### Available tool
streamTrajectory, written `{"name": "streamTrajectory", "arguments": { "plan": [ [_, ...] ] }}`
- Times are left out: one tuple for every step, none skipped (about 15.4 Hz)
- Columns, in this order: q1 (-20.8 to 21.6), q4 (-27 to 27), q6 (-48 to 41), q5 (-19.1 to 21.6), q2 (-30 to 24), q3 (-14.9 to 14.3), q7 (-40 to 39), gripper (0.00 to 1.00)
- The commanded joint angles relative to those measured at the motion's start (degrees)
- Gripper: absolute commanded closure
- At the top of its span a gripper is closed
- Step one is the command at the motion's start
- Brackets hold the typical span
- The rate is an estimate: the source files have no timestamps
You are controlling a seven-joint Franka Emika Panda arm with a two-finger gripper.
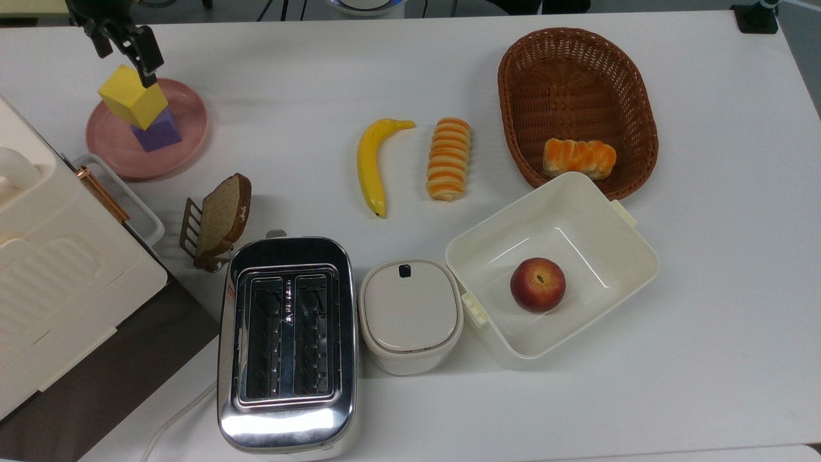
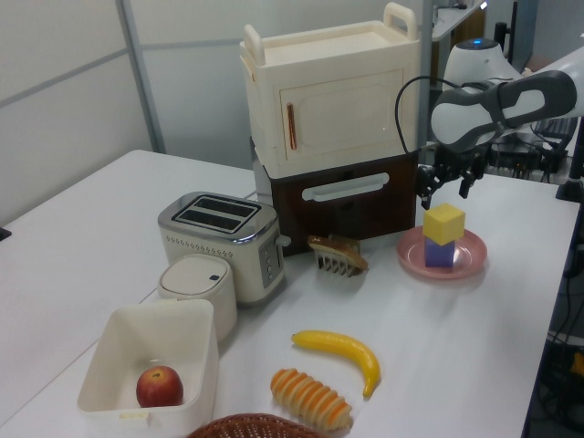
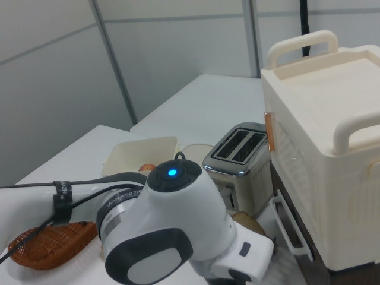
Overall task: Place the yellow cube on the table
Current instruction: 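Move the gripper over the yellow cube on the pink plate, then lower the gripper and close it on the yellow cube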
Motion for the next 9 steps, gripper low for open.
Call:
{"name": "streamTrajectory", "arguments": {
  "plan": [
    [-0.8, -1.9, 4.2, 0.1, 0.2, 0.2, -1.5, 0.00],
    [-0.8, -1.9, 4.6, -0.1, 0.8, 0.2, -1.5, 0.00],
    [-0.8, -1.8, 4.7, -0.5, 1.4, 0.2, -1.5, 0.00],
    [-0.8, -1.8, 4.8, -0.8, 1.9, 0.2, -1.5, 0.00],
    [-0.7, -1.8, 5.1, -1.4, 2.2, 0.2, -1.5, 0.00],
    [-0.7, -1.8, 5.6, -1.4, 2.2, 0.2, -1.4, 0.00],
    [-0.7, -1.8, 5.6, -1.4, 2.5, 0.2, -1.4, 0.00],
    [-0.7, -1.8, 5.6, -1.4, 2.8, 0.2, -1.4, 0.00],
    [-0.7, -1.8, 5.9, -1.5, 3.0, 0.2, -1.4, 0.00]
  ]
}}
